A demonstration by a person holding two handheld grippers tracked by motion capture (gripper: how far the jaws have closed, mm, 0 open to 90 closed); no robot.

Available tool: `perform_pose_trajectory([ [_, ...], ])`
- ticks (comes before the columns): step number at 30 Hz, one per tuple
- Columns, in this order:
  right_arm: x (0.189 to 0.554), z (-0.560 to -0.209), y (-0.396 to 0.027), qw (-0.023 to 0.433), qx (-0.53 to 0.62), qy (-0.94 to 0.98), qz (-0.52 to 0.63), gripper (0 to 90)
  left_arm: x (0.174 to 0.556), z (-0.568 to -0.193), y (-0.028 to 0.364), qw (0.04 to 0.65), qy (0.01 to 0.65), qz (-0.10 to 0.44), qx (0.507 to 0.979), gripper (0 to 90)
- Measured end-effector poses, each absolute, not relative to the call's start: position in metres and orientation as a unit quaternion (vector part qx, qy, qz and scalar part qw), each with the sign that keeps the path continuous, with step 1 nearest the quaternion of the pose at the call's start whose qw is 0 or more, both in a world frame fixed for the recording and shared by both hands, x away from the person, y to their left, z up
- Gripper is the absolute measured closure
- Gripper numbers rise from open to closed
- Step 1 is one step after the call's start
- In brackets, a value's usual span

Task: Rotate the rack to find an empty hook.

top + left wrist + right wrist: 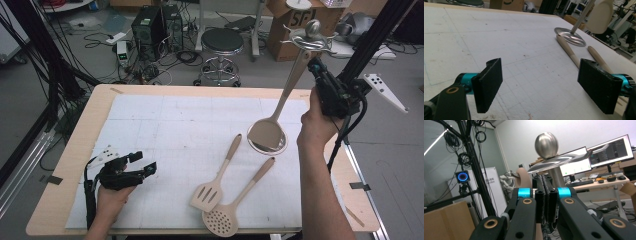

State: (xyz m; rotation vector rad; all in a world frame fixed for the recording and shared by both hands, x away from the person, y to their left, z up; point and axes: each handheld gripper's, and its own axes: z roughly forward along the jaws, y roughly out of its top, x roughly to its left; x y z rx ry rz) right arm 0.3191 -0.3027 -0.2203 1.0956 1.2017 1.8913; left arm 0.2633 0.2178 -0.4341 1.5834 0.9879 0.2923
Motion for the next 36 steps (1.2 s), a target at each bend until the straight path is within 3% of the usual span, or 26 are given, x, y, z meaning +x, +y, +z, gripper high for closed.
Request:
perform_pose_trajectory([
  [36,0.334,-0.213,-0.259,0.306,0.409,0.48,0.713,89.9,0.261,-0.434,0.223,0.589,0.429,0.126,0.673,20.8],
])
